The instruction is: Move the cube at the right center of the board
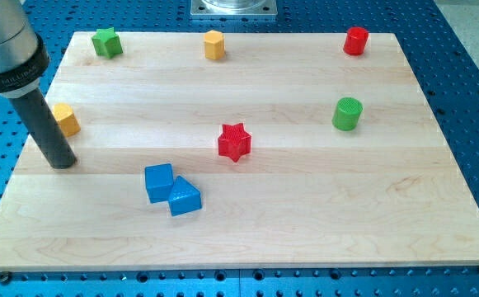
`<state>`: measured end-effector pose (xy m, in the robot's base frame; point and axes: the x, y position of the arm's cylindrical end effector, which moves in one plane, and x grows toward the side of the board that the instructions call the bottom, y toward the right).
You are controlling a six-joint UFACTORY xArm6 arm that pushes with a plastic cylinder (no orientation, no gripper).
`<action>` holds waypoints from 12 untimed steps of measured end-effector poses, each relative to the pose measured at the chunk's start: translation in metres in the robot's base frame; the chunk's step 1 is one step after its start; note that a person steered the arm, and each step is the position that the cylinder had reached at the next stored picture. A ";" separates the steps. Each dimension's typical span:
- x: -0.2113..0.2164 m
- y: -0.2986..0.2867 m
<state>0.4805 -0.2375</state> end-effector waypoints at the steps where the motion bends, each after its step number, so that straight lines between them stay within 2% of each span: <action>1: 0.000 0.000; 3: 0.000 0.000; 4: 0.028 0.001; 5: 0.086 0.019; 6: 0.091 0.079; 7: 0.057 0.137; 8: 0.035 0.155; 10: 0.019 0.156; 11: -0.014 0.200; 12: -0.046 0.211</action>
<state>0.4344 -0.0260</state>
